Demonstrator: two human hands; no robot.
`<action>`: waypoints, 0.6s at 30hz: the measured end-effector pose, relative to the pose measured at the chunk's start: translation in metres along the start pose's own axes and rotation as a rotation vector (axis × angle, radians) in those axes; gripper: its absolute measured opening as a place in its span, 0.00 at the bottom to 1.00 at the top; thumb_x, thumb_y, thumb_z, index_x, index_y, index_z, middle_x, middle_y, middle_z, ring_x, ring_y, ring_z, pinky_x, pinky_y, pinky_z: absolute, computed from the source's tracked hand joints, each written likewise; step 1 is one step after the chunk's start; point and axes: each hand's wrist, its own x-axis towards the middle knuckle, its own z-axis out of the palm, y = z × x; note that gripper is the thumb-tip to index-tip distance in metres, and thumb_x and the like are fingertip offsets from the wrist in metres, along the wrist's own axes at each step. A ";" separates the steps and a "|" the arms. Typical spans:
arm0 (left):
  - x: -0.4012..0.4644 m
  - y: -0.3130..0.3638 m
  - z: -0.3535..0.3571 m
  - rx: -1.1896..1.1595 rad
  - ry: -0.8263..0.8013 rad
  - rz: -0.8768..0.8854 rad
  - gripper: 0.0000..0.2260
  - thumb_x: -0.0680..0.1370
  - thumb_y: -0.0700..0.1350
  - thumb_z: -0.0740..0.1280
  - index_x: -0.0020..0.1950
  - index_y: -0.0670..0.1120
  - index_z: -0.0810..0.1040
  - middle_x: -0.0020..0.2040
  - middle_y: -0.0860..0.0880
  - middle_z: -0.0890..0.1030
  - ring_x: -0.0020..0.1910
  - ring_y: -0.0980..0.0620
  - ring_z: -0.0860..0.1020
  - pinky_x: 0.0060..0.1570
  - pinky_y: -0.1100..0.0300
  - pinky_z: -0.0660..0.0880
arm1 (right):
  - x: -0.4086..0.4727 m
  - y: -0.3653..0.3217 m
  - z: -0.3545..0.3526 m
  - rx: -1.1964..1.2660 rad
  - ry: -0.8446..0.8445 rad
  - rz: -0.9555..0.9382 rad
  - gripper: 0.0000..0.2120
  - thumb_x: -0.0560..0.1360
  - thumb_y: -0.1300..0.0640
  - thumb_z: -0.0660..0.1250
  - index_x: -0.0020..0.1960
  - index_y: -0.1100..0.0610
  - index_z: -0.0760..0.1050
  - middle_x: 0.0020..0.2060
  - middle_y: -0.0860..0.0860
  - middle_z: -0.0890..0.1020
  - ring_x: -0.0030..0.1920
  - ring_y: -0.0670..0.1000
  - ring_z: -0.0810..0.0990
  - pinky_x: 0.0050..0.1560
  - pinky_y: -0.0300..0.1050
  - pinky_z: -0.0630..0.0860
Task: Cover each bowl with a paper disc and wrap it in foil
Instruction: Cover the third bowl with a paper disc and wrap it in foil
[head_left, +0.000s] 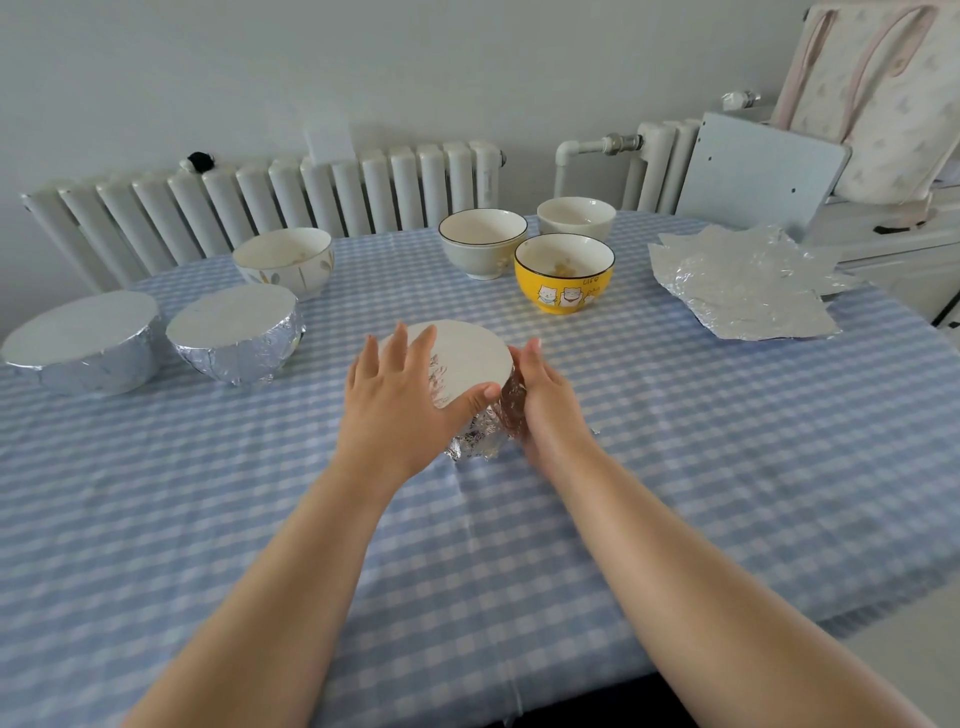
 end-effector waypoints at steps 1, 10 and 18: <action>0.000 -0.001 0.001 0.007 0.011 0.006 0.53 0.63 0.82 0.45 0.80 0.51 0.53 0.81 0.46 0.53 0.79 0.40 0.47 0.76 0.45 0.47 | -0.002 0.001 0.001 0.053 -0.002 0.035 0.21 0.83 0.42 0.53 0.55 0.53 0.81 0.48 0.53 0.87 0.49 0.51 0.86 0.51 0.49 0.81; -0.003 -0.009 0.006 -0.061 0.083 -0.003 0.58 0.58 0.84 0.40 0.80 0.51 0.55 0.80 0.48 0.58 0.79 0.42 0.48 0.76 0.48 0.48 | -0.005 0.006 0.006 0.227 0.037 0.072 0.15 0.79 0.49 0.66 0.52 0.62 0.78 0.46 0.58 0.85 0.43 0.55 0.85 0.44 0.49 0.82; -0.003 -0.014 0.010 -0.133 0.150 -0.039 0.58 0.58 0.85 0.42 0.78 0.51 0.59 0.79 0.49 0.61 0.79 0.43 0.51 0.76 0.50 0.49 | -0.001 0.008 0.015 0.257 0.115 0.086 0.12 0.76 0.51 0.71 0.42 0.58 0.74 0.34 0.54 0.82 0.33 0.52 0.81 0.41 0.51 0.80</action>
